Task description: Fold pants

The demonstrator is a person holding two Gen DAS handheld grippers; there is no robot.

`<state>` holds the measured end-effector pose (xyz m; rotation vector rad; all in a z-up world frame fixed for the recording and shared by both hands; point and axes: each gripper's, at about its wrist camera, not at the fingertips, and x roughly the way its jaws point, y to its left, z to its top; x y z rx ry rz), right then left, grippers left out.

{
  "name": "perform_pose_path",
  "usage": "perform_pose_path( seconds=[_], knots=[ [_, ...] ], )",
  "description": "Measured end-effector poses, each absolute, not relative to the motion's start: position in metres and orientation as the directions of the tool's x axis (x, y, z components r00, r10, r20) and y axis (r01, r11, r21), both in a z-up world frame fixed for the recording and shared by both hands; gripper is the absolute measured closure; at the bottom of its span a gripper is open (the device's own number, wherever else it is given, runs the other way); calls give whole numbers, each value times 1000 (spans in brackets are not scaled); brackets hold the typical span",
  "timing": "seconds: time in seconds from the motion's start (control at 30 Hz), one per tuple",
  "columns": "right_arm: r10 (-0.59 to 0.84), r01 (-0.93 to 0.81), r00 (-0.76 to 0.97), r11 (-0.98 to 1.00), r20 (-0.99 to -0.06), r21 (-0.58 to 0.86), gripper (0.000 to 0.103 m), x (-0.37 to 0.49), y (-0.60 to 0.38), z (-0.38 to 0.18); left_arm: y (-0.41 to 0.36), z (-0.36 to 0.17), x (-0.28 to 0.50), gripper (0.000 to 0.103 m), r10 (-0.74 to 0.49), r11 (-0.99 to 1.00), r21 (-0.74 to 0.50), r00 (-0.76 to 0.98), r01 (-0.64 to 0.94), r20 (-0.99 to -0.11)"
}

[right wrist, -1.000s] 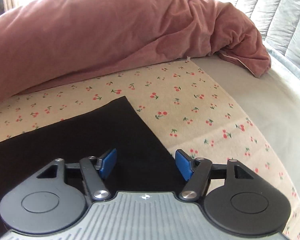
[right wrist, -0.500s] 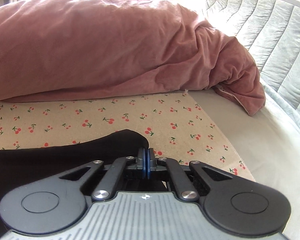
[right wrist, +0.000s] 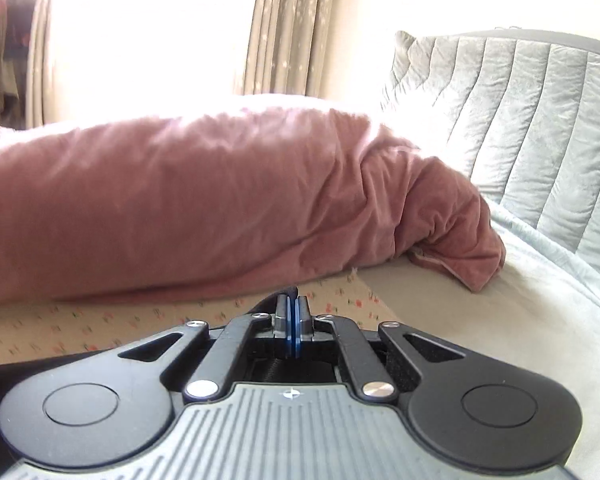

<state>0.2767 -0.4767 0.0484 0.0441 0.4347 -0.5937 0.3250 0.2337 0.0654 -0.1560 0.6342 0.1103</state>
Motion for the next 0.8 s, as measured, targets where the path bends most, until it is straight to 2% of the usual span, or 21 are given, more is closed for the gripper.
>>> perform_pose_path(
  seconds=[0.1,0.17,0.27,0.37,0.43,0.47,0.5,0.53,0.57,0.63,0.7,0.8],
  knots=[
    [-510,542,802,840,-312,19,103,205,-469,78,239,87,262,96,59,984,-106,828,-141,-557],
    [-495,540,810,839,-315,70,103,148,-470,77,241,86,215,96,74,988,-73,834,-135,-547],
    [-483,584,761,801,-432,134,103,80,-483,47,233,61,174,96,108,992,13,795,-126,-597],
    [-444,642,681,744,-583,184,103,42,-496,1,238,31,152,97,36,993,-59,739,-102,-673],
    [-415,683,631,699,-656,214,103,25,-495,-22,238,20,143,97,-2,994,-79,722,-73,-692],
    [-413,696,623,680,-664,230,99,17,-493,-26,239,17,139,96,-3,994,-81,715,-75,-699],
    [-420,711,622,657,-661,252,86,10,-491,-28,242,17,137,95,-10,993,-91,714,-75,-700],
    [-426,729,621,623,-658,285,81,2,-488,-28,246,19,133,93,-22,989,-120,718,-86,-695],
    [-422,735,633,591,-649,333,76,-7,-485,-26,251,21,130,91,-35,983,-152,720,-98,-693],
    [-375,706,682,563,-628,430,73,-15,-475,-23,260,26,127,90,-71,967,-224,725,-117,-685],
    [-363,695,701,545,-614,470,57,-13,-463,-18,261,27,122,85,-86,957,-257,721,-132,-687],
    [-340,668,734,516,-588,536,55,-3,-445,-13,255,29,116,83,-80,952,-266,718,-150,-691]
  ],
)
